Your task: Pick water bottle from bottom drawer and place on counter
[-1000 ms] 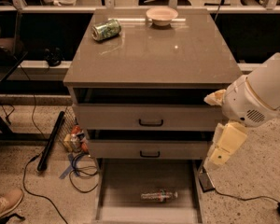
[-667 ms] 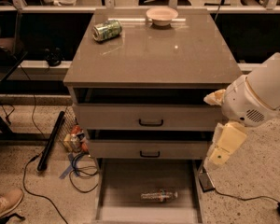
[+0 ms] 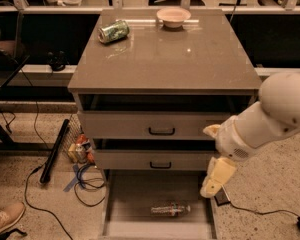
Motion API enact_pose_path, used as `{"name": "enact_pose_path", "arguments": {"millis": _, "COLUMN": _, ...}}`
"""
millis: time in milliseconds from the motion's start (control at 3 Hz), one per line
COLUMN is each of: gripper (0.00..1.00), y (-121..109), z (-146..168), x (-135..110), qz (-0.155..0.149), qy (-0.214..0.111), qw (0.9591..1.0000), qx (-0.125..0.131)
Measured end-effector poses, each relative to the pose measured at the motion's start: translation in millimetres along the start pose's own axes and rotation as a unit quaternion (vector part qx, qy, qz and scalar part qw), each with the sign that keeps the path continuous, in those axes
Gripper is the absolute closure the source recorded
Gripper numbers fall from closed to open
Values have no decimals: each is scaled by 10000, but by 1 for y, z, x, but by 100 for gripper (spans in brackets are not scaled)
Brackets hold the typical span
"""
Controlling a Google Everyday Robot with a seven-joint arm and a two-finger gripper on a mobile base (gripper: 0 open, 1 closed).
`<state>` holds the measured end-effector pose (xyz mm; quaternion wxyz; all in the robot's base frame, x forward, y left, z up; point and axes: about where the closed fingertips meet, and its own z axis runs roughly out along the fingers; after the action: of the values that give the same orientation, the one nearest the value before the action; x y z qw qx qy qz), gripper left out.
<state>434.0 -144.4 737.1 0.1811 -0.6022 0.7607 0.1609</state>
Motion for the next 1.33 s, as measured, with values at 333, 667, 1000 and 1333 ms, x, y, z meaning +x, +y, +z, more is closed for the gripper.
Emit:
{"name": "enact_pose_path", "arguments": {"millis": 333, "gripper": 0, "y": -13, "z": 87, "x": 26, "qz": 152, "qy": -228, "qw": 9995, "qx": -187}}
{"name": "enact_pose_path", "arguments": {"millis": 667, "gripper": 0, "y": -13, "z": 87, "x": 26, "qz": 152, "qy": -228, "qw": 9995, "qx": -187}}
{"name": "enact_pose_path", "arguments": {"millis": 1000, "gripper": 0, "y": -18, "z": 110, "x": 38, "qz": 221, "qy": -103, "qw": 9996, "qx": -162}}
{"name": "enact_pose_path", "arguments": {"millis": 1333, "gripper": 0, "y": -31, "z": 155, "x": 62, "qz": 195, "qy": -40, "qw": 9997, "qx": -107}}
